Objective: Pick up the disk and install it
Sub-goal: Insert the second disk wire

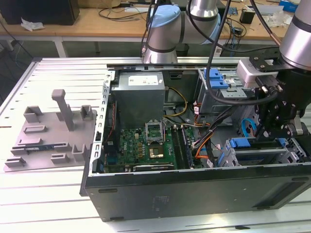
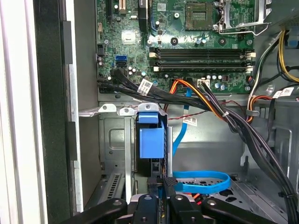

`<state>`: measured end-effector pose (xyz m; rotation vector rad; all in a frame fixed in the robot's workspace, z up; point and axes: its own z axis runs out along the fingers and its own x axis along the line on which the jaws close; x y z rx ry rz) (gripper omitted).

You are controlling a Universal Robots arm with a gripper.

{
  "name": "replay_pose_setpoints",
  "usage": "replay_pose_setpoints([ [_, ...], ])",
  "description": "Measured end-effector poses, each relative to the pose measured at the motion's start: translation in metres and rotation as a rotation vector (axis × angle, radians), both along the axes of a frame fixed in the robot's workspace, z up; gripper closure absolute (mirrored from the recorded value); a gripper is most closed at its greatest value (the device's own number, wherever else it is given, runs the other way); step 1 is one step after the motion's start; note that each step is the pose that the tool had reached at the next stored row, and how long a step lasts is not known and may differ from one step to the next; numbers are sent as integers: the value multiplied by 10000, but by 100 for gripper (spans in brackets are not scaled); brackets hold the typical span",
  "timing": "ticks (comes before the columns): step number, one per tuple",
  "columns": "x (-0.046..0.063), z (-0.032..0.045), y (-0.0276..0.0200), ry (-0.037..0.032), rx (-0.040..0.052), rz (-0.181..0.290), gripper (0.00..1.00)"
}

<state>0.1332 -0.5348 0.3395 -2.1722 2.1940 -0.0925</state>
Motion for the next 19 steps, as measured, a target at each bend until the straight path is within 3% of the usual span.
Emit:
replay_pose_setpoints([
  [4, 0, 3, 0, 1, 6, 0, 83],
  [5, 0, 26, 0, 1, 4, 0, 76],
  [9, 0, 177, 0, 0, 0, 0, 76],
  [11, 0, 322, 0, 0, -20, 0, 76],
  [12, -1, 357, 0, 1, -35, 1, 76],
  [16, -92, 386, 0, -11, -65, 0, 78],
  [18, -135, 391, 0, -20, -70, 0, 89],
  [19, -150, 394, 0, -26, -72, 0, 89],
])
